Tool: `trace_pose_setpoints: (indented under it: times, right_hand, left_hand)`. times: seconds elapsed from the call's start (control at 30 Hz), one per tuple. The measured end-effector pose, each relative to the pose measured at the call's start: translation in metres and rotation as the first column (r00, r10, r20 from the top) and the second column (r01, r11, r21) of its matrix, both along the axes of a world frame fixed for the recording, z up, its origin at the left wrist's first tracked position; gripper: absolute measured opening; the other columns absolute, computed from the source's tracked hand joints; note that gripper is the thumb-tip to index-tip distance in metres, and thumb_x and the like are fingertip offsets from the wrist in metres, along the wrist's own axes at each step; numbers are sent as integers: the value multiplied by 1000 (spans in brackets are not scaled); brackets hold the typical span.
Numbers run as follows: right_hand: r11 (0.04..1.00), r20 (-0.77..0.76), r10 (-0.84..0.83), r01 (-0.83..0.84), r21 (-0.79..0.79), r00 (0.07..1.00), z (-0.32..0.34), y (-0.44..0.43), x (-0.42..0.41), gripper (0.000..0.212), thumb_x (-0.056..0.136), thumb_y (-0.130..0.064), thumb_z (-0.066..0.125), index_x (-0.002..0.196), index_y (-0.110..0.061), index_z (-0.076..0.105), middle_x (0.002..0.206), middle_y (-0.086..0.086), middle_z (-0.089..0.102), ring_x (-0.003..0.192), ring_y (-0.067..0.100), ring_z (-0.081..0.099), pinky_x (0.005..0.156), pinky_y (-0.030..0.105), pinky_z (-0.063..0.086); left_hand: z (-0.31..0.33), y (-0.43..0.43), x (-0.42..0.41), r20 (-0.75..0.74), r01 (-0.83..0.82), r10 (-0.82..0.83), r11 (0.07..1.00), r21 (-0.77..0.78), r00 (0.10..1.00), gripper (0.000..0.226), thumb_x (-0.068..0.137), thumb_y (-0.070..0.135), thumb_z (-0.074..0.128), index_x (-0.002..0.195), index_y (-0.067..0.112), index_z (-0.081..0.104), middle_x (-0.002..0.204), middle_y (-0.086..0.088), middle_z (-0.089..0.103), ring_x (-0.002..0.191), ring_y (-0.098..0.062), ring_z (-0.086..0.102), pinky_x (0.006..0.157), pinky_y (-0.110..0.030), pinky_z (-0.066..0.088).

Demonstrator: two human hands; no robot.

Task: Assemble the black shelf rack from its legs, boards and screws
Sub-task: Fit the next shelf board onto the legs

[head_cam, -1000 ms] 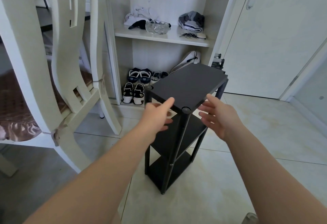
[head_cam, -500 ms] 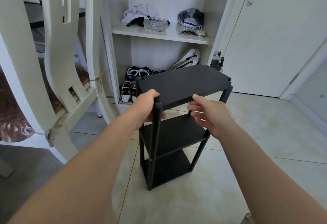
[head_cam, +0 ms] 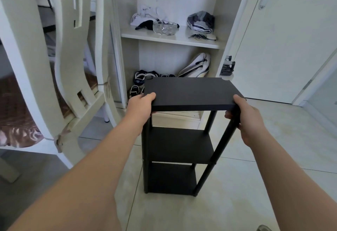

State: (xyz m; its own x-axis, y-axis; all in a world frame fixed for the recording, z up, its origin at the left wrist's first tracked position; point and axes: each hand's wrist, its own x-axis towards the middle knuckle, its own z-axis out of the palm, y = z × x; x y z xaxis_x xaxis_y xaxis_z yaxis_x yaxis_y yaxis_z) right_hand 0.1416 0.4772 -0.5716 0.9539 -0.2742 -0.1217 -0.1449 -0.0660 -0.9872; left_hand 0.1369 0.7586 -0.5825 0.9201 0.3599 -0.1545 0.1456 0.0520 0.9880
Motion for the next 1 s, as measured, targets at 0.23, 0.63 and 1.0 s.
trace_pose_setpoints:
  times: [0.23,0.63,1.0]
  right_hand:
    - [955,71,-13,-9,295,997,-6,-1,-1,15,98,-33,58,91,-21,64,61,-6,53,55,10,50,74,29,41]
    - [932,20,-55,44,361,998,-1,6,-2,7,92,-24,66,90,-18,68,62,-8,57,52,8,50,68,27,44]
    - [943,4,9,-10,332,1000,1,8,-15,10,94,-27,61,87,-19,62,67,-7,54,57,10,48,74,28,43]
  left_hand:
    - [-1,2,3,31,-9,9,1000,0,999,17,95,34,60,89,21,69,84,3,70,78,-15,65,69,-31,52]
    - [-4,3,10,76,-42,39,999,29,996,14,97,33,59,90,27,69,66,19,69,75,-5,62,60,-22,43]
    - [-9,-17,0,-13,-151,152,987,53,988,92,88,56,62,156,22,9,154,-5,34,140,-29,36,107,-41,32]
